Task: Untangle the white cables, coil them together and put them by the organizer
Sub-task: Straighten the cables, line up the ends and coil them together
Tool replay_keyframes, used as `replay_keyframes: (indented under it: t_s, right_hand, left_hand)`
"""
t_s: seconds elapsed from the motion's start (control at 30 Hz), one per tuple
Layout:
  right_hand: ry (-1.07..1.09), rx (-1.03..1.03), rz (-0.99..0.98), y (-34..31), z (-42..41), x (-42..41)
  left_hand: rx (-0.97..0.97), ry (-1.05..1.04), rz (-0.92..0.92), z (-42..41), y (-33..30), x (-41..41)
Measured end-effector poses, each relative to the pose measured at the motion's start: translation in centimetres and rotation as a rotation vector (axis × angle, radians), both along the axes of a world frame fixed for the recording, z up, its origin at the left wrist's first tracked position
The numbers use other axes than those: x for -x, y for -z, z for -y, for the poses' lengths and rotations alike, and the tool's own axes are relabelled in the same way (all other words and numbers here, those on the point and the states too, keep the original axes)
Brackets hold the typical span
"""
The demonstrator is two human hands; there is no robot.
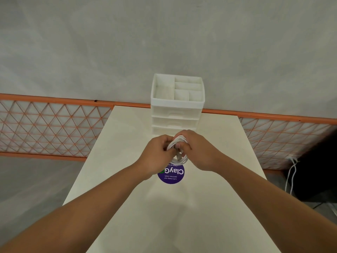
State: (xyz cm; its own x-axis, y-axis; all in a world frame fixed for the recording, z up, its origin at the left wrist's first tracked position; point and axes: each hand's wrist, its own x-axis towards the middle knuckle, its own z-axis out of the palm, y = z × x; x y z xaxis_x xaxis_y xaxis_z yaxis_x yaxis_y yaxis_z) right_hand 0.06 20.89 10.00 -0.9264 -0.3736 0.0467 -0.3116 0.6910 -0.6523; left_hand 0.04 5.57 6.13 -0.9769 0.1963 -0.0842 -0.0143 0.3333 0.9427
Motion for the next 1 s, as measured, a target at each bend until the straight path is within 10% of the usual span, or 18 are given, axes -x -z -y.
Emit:
replay_keyframes:
  t_s: [0.27,1.0]
  right_hand:
    - [0.011,-0.056,0.041,1.6,-0.4,0.2]
    - [0.129,-0.013,0.082,3.0,0.0,0.7]
  left_hand:
    - [0.02,0.125,0.236,0.6,0.2,0.0]
    - [-0.151,-0.124,0.166,0.7,1.5,0.1]
